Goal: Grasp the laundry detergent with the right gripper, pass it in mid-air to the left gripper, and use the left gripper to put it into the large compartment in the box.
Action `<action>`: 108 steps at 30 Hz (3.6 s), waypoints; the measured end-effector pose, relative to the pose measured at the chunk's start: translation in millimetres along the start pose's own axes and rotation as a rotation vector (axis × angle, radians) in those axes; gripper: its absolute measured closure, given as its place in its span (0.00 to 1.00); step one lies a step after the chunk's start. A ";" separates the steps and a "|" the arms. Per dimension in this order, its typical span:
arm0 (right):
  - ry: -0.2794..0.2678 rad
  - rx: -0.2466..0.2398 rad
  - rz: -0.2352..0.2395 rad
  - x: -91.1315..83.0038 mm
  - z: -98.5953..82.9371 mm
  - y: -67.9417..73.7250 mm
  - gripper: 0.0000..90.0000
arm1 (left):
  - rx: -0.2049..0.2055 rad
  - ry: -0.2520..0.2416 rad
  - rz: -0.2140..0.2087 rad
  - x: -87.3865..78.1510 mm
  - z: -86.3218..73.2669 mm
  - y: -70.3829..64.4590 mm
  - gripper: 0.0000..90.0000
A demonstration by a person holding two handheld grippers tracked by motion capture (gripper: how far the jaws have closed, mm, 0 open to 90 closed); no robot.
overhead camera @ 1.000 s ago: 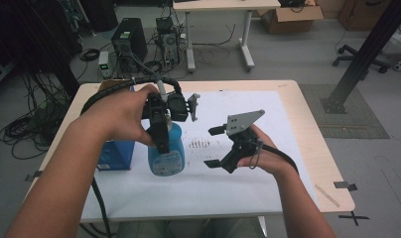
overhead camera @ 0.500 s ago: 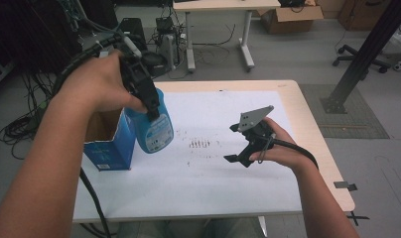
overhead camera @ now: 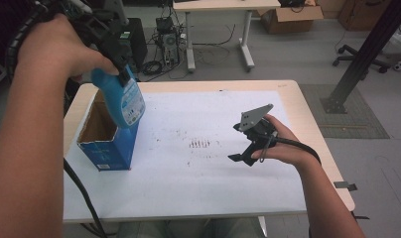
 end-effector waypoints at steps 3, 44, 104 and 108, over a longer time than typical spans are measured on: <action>0.006 -0.004 -0.004 -1.3 -0.1 -0.4 0.02 | -0.053 -0.003 0.006 -3.6 -3.2 11.6 0.43; 0.018 0.013 0.005 8.8 -4.6 -5.6 0.02 | -0.346 0.050 0.021 80.7 -34.9 99.7 0.43; 0.036 0.023 0.030 24.1 -9.3 0.9 0.03 | -0.308 0.134 -0.052 216.5 -42.7 94.0 0.42; 0.038 0.024 0.028 24.2 -9.4 1.0 0.02 | -0.305 0.138 -0.053 217.3 -43.0 94.0 0.42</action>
Point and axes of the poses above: each handheld gripper's, and its own axes: x roughly forward along the jaws, z roughly out of its top, y roughly to its left, the point moved 5 cm from there along x, roughly forward along the jaws, and after that the axes turned 15 degrees about x, right-handed, at the moved point
